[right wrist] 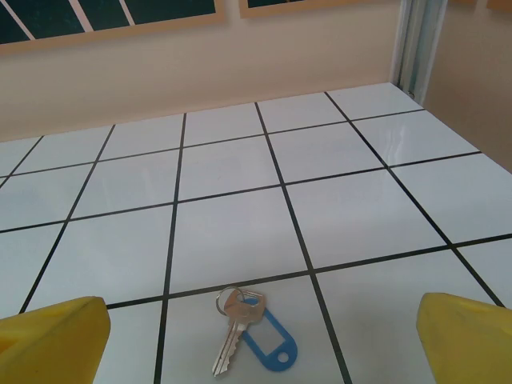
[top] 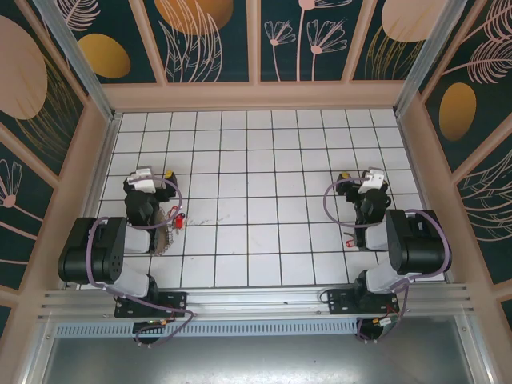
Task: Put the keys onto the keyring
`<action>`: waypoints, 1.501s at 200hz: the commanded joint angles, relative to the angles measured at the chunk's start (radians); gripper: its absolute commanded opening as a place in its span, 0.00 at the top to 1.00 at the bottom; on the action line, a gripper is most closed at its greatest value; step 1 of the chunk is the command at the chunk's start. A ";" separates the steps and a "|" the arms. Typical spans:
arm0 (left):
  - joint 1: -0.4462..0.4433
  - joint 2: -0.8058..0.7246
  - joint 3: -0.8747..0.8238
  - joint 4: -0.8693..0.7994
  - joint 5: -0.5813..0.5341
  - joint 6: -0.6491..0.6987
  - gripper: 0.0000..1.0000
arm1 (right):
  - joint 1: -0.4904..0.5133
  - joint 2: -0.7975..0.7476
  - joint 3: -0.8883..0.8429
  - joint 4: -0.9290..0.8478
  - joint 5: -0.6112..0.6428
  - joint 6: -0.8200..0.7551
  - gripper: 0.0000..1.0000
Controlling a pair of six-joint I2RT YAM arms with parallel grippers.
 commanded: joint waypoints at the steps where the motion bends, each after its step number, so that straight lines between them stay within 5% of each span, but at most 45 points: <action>1: 0.007 0.000 0.014 0.009 0.013 -0.007 0.01 | -0.008 0.002 0.020 0.029 -0.017 0.013 0.01; 152: 0.007 -0.038 0.012 -0.020 0.078 0.020 0.01 | -0.019 -0.008 0.038 -0.013 -0.102 -0.009 0.01; 184: 0.007 -0.132 -0.014 -0.058 0.015 -0.014 0.01 | -0.004 -0.067 0.038 -0.059 -0.091 -0.022 0.01; 207: 0.007 -0.229 0.034 -0.260 -0.083 -0.095 0.01 | 0.000 -0.192 0.147 -0.372 -0.048 0.036 0.01; 226: 0.007 -0.285 0.131 -0.540 -0.285 -0.269 0.01 | -0.002 -0.247 0.308 -0.763 0.036 0.136 0.01; 242: 0.007 -0.317 0.200 -0.725 -0.295 -0.326 0.01 | -0.014 -0.253 0.399 -0.964 0.018 0.273 0.01; 258: 0.007 -0.333 0.233 -0.819 -0.276 -0.395 0.01 | -0.041 -0.251 0.415 -0.993 -0.177 0.319 0.01; 270: 0.007 -0.330 0.257 -0.934 -0.340 -0.572 0.01 | -0.041 -0.256 0.409 -0.971 -0.341 0.334 0.01; 300: 0.007 -0.318 0.287 -1.088 -0.204 -0.774 0.01 | -0.001 -0.273 0.413 -0.957 -0.413 0.402 0.01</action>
